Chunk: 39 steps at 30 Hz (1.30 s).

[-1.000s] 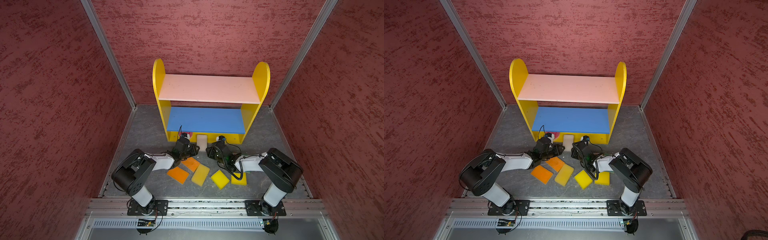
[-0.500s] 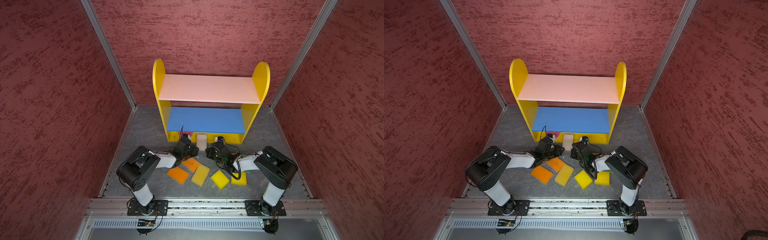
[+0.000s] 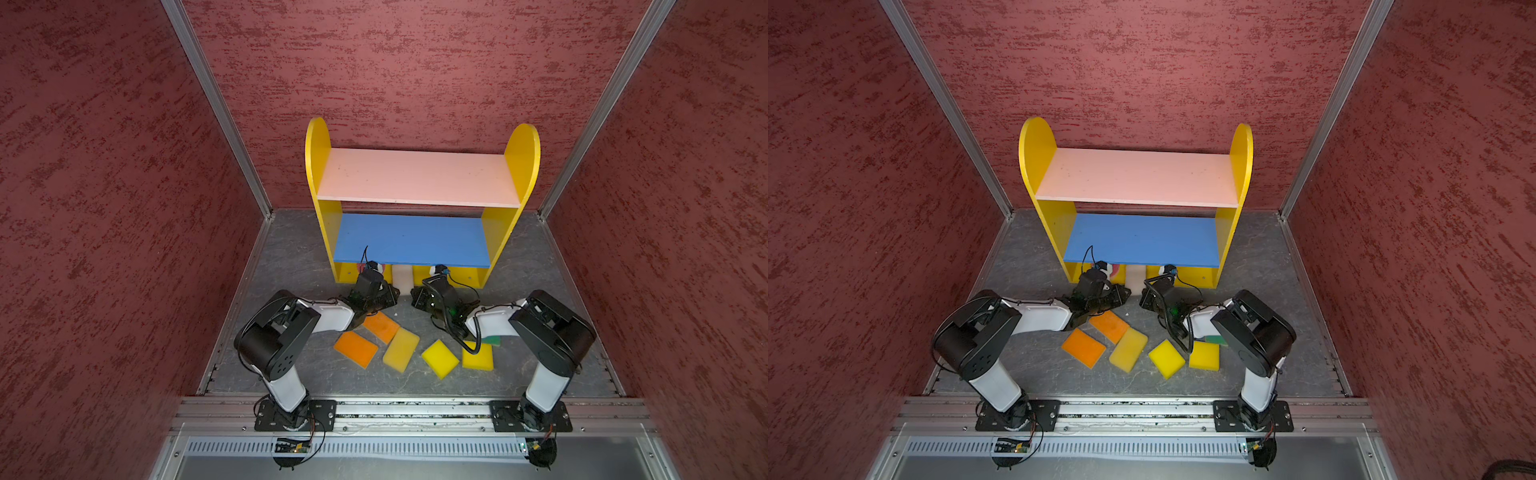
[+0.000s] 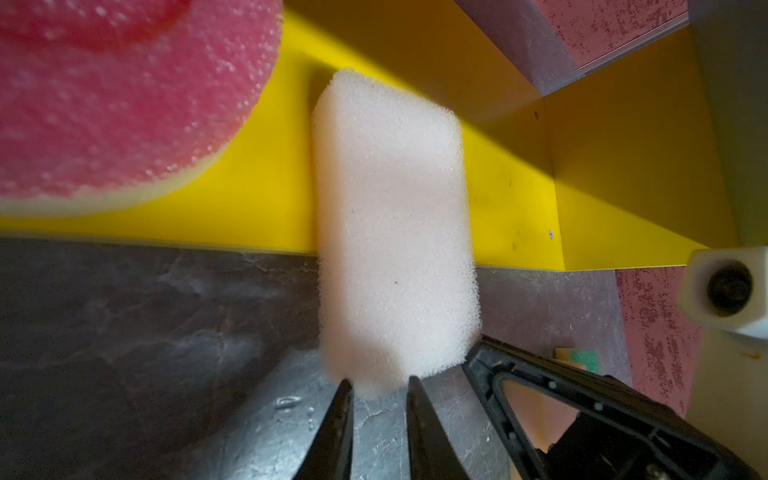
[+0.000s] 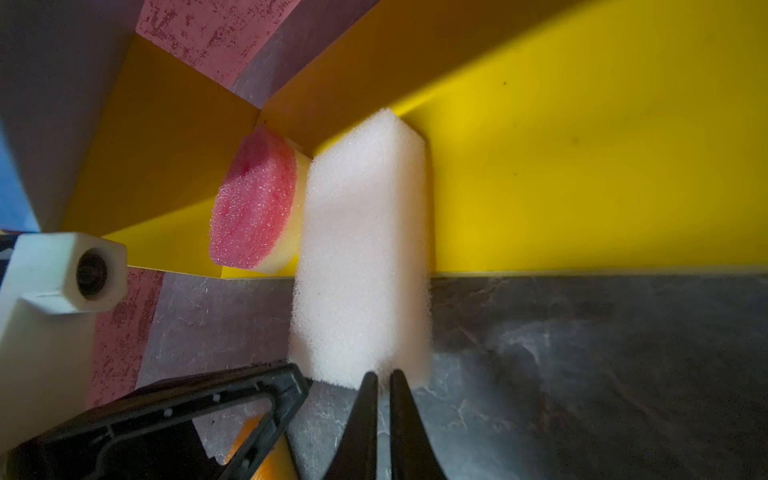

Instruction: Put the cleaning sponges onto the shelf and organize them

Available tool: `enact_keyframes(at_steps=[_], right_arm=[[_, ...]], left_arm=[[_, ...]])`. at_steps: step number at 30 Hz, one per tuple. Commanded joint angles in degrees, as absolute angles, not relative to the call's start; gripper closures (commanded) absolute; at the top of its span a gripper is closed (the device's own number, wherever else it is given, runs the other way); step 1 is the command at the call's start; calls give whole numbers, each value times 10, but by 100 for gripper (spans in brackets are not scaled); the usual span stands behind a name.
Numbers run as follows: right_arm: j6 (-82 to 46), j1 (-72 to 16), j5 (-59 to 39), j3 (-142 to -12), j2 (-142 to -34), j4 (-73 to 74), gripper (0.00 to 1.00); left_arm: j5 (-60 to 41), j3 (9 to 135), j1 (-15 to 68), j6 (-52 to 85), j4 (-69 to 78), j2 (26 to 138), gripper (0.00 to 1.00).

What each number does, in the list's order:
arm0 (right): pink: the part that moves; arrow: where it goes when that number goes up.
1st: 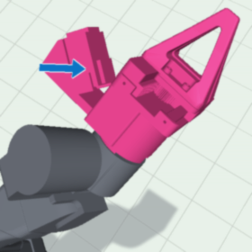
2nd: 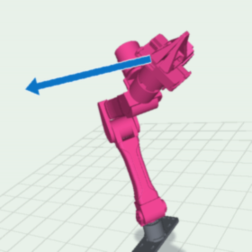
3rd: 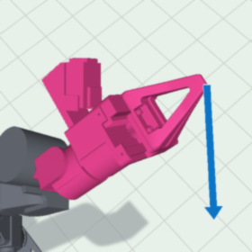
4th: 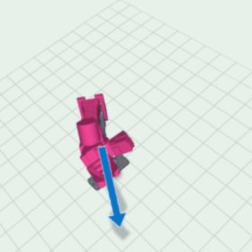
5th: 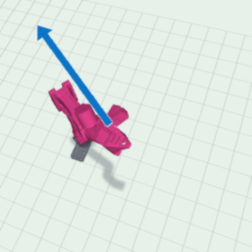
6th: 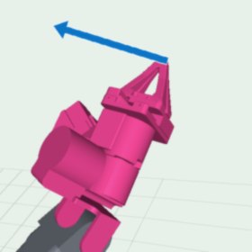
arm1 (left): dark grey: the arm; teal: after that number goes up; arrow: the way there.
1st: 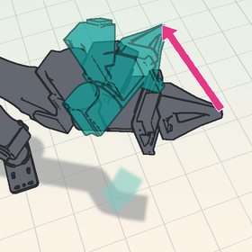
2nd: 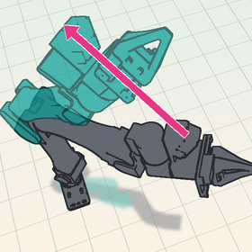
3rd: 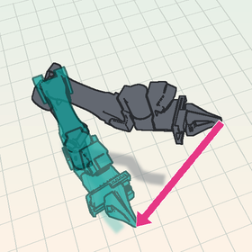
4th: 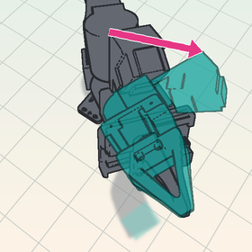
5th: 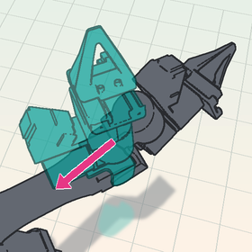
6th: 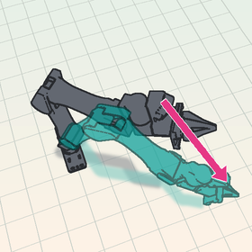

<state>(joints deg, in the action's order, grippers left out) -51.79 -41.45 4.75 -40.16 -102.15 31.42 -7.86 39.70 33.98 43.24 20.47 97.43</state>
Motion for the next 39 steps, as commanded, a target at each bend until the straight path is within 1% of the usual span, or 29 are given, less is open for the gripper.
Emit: enact_keyframes(at_steps=[1, 3, 4, 7, 10, 14, 19, 22, 24, 27, 30, 33, 39], right_arm=[[-512, -408, 56, -422, -1025, 320, 89], [-512, -406, 56, -425, -1026, 320, 89], [-510, -406, 55, -425, -1026, 320, 87], [-509, -406, 51, -422, -1022, 318, 82], [-512, -406, 51, -412, -1013, 318, 79], [-521, -406, 49, -395, -1002, 323, 77], [-528, -413, 41, -376, -993, 326, 72], [-542, -417, 41, -357, -979, 332, 71], [-546, -422, 41, -350, -970, 329, 75], [-548, -434, 40, -354, -970, 319, 88], [-549, -443, 36, -370, -990, 320, 96], [-555, -445, 25, -388, -1022, 335, 98], [-541, -445, 43, -424, -1057, 343, 98]], left_arm=[[-82, 421, 330, 427, 227, 989, 77], [-82, 421, 329, 429, 230, 990, 76], [-83, 423, 328, 429, 231, 988, 75], [-85, 424, 328, 429, 229, 982, 66], [-86, 424, 329, 430, 227, 974, 61], [-86, 420, 330, 432, 224, 957, 60], [-81, 414, 332, 437, 220, 930, 59], [-77, 410, 336, 439, 211, 910, 59], [-77, 403, 337, 440, 205, 891, 58], [-68, 390, 341, 436, 180, 850, 59], [-39, 365, 348, 428, 143, 794, 64], [-2, 335, 357, 427, 101, 726, 69], [57, 282, 364, 432, 10, 597, 69]])
